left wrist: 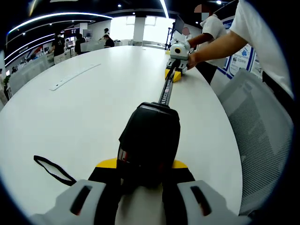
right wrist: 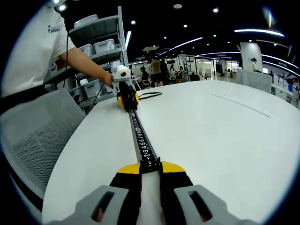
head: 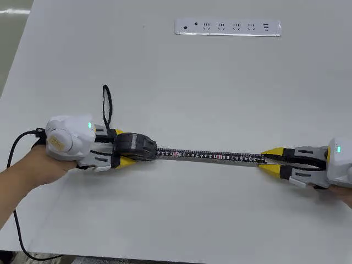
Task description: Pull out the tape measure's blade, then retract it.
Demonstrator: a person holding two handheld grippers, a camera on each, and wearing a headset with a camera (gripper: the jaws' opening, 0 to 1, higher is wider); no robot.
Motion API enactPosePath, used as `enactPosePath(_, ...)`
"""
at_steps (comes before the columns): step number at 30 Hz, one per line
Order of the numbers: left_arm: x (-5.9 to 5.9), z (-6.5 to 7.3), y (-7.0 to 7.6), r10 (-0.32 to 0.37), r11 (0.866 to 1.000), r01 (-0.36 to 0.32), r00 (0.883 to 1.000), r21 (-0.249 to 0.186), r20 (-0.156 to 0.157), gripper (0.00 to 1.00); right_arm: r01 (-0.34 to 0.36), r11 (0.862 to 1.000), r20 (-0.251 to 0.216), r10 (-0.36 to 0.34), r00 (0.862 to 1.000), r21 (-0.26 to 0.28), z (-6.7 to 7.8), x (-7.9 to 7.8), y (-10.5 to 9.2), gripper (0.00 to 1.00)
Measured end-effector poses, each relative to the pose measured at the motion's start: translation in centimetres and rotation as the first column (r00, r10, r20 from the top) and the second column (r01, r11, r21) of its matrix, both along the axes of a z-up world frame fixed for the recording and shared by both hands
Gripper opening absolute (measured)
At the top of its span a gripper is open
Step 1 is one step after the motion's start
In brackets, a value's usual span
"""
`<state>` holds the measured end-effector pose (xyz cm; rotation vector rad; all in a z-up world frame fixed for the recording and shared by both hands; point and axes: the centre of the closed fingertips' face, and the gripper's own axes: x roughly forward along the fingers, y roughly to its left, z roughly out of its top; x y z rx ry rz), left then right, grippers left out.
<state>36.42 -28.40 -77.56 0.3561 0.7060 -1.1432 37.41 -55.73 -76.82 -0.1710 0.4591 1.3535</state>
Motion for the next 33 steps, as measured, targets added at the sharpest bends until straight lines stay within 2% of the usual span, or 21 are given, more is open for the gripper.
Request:
enactPosePath(2, -0.1, 0.0, 0.0, -0.009, 1.000, 0.009, 1.000, 0.029, 0.004, 0.31, 0.004, 1.000, -0.003, -0.004, 1.000, -0.003, 0.0, 0.0, 0.0, 0.13)
enactPosePath(8, -0.1, -0.1, 0.1, -0.014, 0.999, 0.014, 1.000, 0.038, 0.012, 0.31, 0.017, 1.000, -0.007, -0.017, 1.000, -0.014, 0.0, 0.2, 0.2, 0.15)
enactPosePath(11, -0.3, 0.1, -0.1, 0.001, 1.000, 0.000, 1.000, 0.012, -0.012, 0.33, 0.009, 1.000, -0.011, -0.009, 1.000, -0.017, 0.0, -0.1, 0.7, 0.18)
enactPosePath(14, -0.3, 0.2, 0.0, 0.003, 1.000, -0.002, 1.000, 0.020, -0.004, 0.34, 0.007, 1.000, -0.008, -0.008, 1.000, -0.023, -0.1, -0.3, 1.0, 0.20)
enactPosePath(16, -0.3, 0.4, -0.1, 0.023, 1.000, -0.023, 1.000, 0.002, -0.020, 0.35, 0.015, 1.000, -0.012, -0.016, 1.000, -0.021, -0.1, -0.3, 1.1, 0.23)
enactPosePath(20, -0.4, 0.1, 0.0, 0.024, 1.000, -0.024, 1.000, 0.018, -0.010, 0.44, 0.029, 0.999, -0.016, -0.030, 0.999, -0.025, -0.1, -0.3, 1.1, 0.27)
enactPosePath(22, -0.4, 0.2, -0.1, 0.039, 0.999, -0.039, 0.999, 0.008, -0.015, 0.51, 0.040, 0.999, -0.018, -0.040, 0.999, -0.022, 0.1, -0.3, 1.0, 0.29)
enactPosePath(30, -0.4, 0.1, 0.0, 0.073, 0.997, -0.073, 0.997, 0.012, -0.013, 0.60, 0.068, 0.998, -0.012, -0.068, 0.998, -0.013, 0.9, -0.6, 1.3, 0.38)
enactPosePath(33, -0.2, 0.3, 0.1, 0.094, 0.996, -0.094, 0.996, 0.005, -0.011, 0.62, 0.058, 0.997, -0.001, -0.058, 0.998, -0.042, 0.7, -1.0, 1.5, 0.40)
